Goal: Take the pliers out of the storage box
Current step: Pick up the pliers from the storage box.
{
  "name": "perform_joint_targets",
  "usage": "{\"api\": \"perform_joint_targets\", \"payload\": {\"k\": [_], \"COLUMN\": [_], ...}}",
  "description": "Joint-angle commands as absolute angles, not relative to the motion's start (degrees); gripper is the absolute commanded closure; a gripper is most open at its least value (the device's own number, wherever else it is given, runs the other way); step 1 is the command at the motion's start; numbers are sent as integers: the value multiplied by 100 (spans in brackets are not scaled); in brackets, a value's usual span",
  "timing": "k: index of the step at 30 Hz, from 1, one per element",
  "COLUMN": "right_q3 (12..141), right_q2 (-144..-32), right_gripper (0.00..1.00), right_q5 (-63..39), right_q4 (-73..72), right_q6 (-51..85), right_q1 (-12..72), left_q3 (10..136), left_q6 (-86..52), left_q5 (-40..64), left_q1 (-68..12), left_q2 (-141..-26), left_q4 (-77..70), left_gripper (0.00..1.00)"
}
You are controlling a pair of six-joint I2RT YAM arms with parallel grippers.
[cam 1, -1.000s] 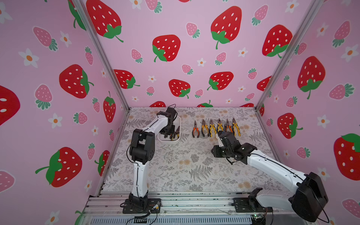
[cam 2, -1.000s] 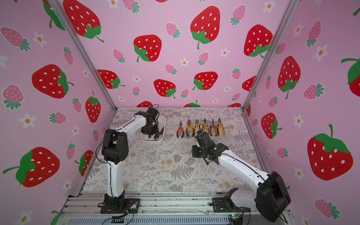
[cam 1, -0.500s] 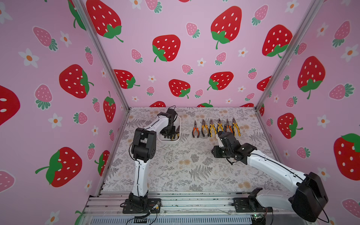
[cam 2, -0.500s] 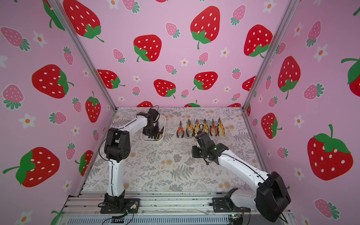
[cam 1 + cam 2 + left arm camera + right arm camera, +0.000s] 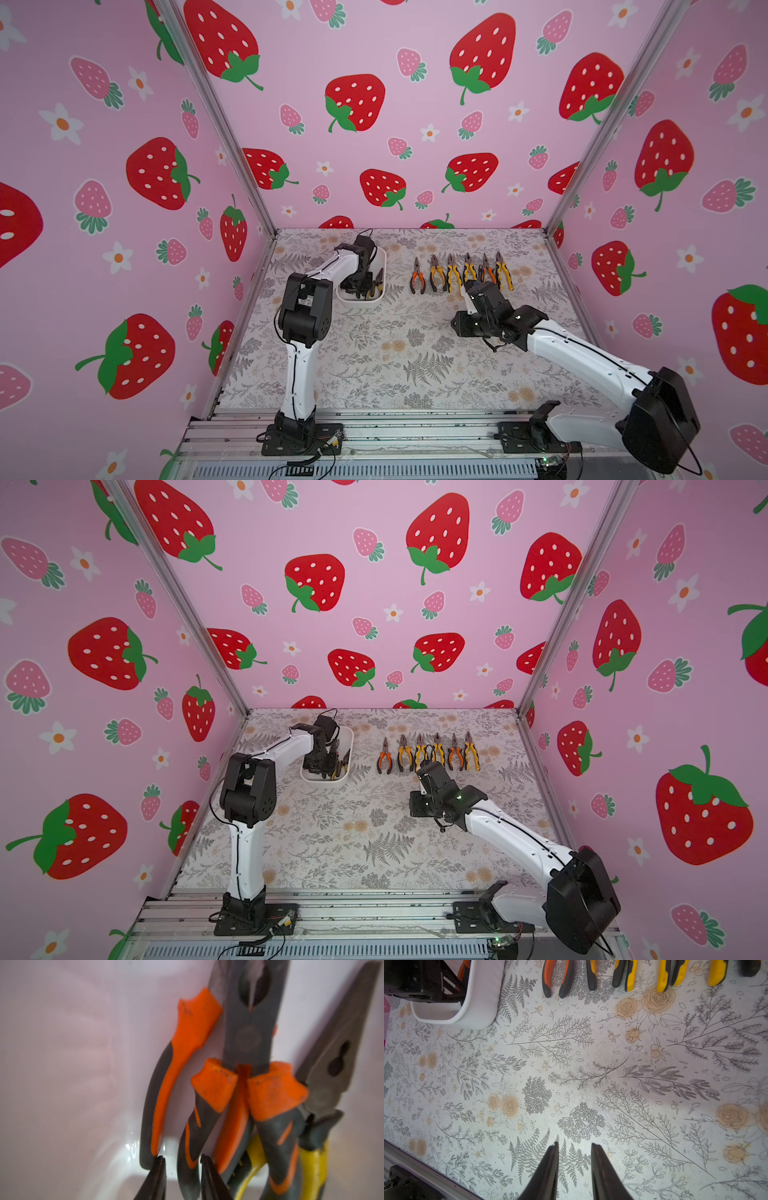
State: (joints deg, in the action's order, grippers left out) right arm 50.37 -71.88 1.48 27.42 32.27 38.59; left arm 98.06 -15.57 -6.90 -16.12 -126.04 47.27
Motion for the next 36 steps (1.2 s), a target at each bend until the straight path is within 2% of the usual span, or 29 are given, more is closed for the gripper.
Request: {"api": "perform_joint_targets", "payload": {"k": [1,13,24,28,31,32,36], "right_q3": [5098,5124,5168,5168,5159,5151,5107], "right_q2": [-7079,-7057,-7196,-7248,-7272,-7286,-7251], "right_gripper": [69,69,71,72,72,72,72], "right_q5": [96,95,56,26,-4,-11,-6], "right_q4": [2856,2940,2944,2929,2909,2909,2913], "right_q6": [3305,3269,3243,3243,3268,3268,3295], "right_q1": [3881,3878,3878,3876,3878,3881,3885], "left_q3": [9589,9682,10041,9976,9825,9804,9740], "left_q6": [-1664,-1661,-1552,-1537,-1602,-1613,-1597], "left_q5": [-513,-529,-473,-316,-73,-62,-97], "left_q1": [-1629,-1653,-1596,-1578,-1474,-1444,-1415], "left_q2": [-12418,-12598,-12916,-12899,-12812,-12798,-12649], "left_q4": [4752,4682,4722,4583,4356,4344,4291], "left_gripper": [69,73,66,75,89,98,100]}}
